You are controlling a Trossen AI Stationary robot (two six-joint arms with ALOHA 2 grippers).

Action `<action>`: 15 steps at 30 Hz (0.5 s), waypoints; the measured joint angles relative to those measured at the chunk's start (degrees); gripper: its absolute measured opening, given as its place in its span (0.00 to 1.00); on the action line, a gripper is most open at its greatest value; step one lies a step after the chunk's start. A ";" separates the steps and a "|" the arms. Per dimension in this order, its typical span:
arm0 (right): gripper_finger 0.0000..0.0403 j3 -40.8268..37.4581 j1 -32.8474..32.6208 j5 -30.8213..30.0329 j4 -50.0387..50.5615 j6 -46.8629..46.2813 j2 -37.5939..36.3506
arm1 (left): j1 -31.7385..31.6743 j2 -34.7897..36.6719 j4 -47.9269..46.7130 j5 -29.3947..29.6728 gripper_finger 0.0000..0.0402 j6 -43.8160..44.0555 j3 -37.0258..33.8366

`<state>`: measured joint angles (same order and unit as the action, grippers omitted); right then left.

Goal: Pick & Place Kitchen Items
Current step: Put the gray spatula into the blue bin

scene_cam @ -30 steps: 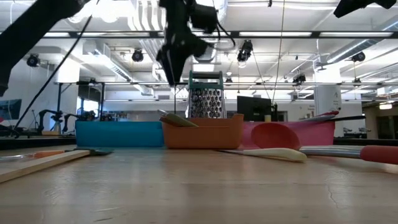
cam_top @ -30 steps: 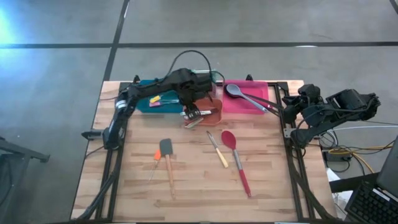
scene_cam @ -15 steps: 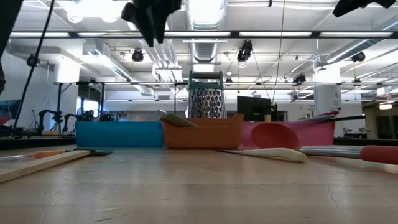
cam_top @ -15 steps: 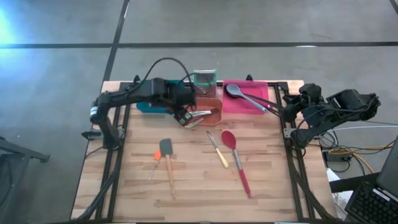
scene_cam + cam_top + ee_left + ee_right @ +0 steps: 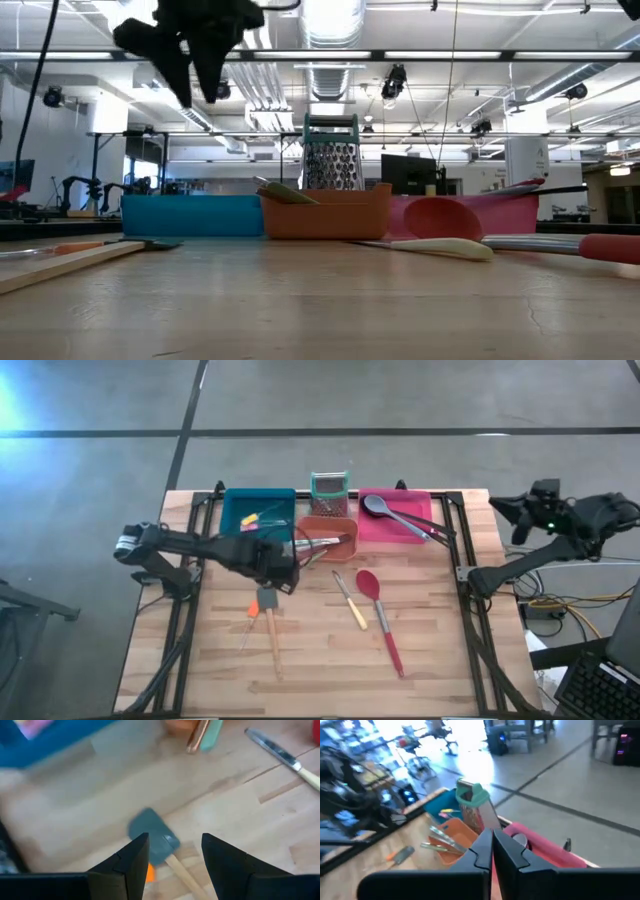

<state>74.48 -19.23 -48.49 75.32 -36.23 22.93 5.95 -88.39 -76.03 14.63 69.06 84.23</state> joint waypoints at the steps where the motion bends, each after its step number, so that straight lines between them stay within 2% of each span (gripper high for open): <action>1: 0.02 0.00 -0.01 0.76 0.66 0.13 -1.31 | 0.42 0.52 2.06 -0.65 0.46 1.82 -2.20; 8: 0.02 -3.06 0.01 7.90 9.54 0.00 -8.25 | 2.66 1.72 14.32 -4.58 0.45 10.79 -14.09; 15: 0.02 -7.49 0.01 8.24 11.53 -0.02 -12.82 | 4.86 1.63 17.39 -6.50 0.42 18.50 -19.23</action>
<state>66.98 -19.22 -40.25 86.85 -36.25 10.11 10.81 -86.76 -58.64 8.13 87.56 65.00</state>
